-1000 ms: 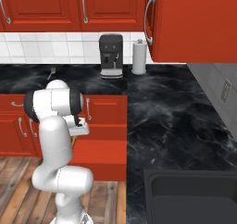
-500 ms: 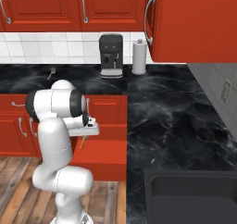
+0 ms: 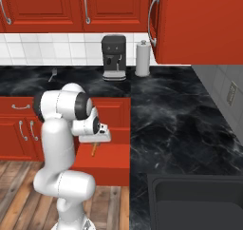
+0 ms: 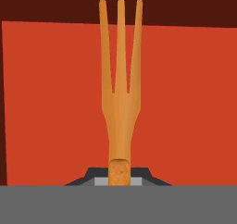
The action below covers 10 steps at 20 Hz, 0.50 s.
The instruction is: Organize the utensils by type. Pick up the wooden spoons from the counter and place them in the open cabinet. Then pick up the metallic utensils from the counter and place them in the open drawer.
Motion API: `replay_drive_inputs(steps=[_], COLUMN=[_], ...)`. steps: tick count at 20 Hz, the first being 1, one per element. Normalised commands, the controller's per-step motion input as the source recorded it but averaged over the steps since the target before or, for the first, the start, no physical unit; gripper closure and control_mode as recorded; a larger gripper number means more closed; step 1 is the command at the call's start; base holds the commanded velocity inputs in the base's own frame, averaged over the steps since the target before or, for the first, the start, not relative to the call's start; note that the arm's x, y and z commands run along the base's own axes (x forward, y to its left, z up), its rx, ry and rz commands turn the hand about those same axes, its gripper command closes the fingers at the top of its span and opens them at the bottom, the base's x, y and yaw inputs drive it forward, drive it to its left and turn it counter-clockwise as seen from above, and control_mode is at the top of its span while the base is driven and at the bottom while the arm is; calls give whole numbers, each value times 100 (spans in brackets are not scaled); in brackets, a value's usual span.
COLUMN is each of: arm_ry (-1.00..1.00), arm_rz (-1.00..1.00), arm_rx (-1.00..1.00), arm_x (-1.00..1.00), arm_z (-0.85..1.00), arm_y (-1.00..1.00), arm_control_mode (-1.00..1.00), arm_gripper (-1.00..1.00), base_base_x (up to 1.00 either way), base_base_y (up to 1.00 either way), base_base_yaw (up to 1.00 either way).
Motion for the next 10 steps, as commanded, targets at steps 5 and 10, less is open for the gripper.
replay_drive_inputs(steps=[5, 10], arm_ry=[1, 0], arm_rz=[0, 0], arm_rx=[11, 12], arm_x=[30, 33], arm_z=[-42, -30], arm_y=[-11, -1], arm_control_mode=[-100, -100], arm_gripper=[100, 100], base_base_x=[0, 0], base_base_y=[0, 0], base_base_yaw=[0, 0])
